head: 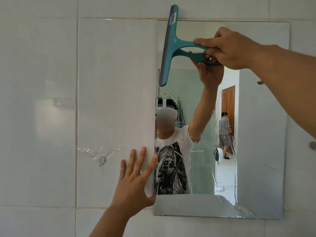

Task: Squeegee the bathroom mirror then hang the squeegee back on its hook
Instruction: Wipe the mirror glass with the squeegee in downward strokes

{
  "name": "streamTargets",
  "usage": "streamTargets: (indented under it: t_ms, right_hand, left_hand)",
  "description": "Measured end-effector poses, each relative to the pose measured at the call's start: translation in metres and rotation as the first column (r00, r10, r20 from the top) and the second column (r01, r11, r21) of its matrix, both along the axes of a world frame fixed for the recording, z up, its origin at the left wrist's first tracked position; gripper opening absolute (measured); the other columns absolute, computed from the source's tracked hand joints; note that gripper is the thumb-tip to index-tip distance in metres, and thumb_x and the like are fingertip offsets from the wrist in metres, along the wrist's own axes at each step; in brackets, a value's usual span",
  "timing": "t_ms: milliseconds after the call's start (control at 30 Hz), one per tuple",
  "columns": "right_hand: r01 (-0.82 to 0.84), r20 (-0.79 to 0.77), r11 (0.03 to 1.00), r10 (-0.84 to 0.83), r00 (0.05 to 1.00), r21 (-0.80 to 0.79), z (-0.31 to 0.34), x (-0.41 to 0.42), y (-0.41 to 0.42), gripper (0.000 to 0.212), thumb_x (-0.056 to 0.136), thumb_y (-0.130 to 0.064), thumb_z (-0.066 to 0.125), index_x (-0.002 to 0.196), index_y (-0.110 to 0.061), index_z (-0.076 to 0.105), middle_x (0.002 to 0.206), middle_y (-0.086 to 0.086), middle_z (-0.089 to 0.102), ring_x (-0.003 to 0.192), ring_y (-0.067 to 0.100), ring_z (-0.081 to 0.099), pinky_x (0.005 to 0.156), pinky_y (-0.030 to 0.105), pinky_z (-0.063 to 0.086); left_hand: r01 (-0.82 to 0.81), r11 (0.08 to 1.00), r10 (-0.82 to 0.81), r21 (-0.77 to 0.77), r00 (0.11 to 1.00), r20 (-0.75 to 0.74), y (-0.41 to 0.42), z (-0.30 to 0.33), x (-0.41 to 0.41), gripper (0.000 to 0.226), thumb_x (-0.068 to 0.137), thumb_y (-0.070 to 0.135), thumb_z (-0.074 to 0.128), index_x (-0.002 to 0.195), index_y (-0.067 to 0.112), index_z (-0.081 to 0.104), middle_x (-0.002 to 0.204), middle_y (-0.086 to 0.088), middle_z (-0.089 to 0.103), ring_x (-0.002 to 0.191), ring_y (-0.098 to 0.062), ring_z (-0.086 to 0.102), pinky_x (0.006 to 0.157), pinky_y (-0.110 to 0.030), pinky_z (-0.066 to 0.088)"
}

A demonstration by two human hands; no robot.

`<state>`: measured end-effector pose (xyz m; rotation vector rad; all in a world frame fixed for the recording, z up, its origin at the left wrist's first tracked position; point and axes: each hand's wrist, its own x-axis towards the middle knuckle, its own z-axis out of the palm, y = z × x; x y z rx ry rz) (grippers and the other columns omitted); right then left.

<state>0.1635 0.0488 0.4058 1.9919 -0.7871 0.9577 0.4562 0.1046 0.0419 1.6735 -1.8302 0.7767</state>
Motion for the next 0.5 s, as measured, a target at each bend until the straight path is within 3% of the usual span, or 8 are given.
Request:
streamTargets:
  t_ms: [267,500]
  right_hand:
    - [-0.005,0.005,1.0,0.005,1.0,0.019,-0.002,-0.008,0.0,0.045,0.102,-0.032,0.037,0.145,-0.046,0.032,0.106,0.006,0.039,0.091,0.029,0.046,0.087,0.043,0.046]
    - [0.012,0.023,0.998,-0.013,1.0,0.055,-0.007,-0.035,-0.001,0.045,0.102,-0.032,0.037,0.145,-0.045,0.032,0.106,0.005,0.038,0.092,0.029,0.045,0.088,0.042,0.043]
  left_hand:
    - [0.016,1.0,-0.016,-0.007,1.0,-0.017,-0.001,-0.002,0.003,0.118,0.07,0.06,0.07,0.156,0.04,-0.009,0.165,0.0,-0.024,0.149,-0.03,-0.025,0.118,-0.05,-0.01]
    - [0.008,1.0,-0.007,0.009,1.0,-0.018,0.0,-0.002,0.002,0.118,0.068,0.058,0.069,0.156,0.04,-0.007,0.165,0.001,-0.025,0.149,-0.03,-0.025,0.119,-0.058,0.0]
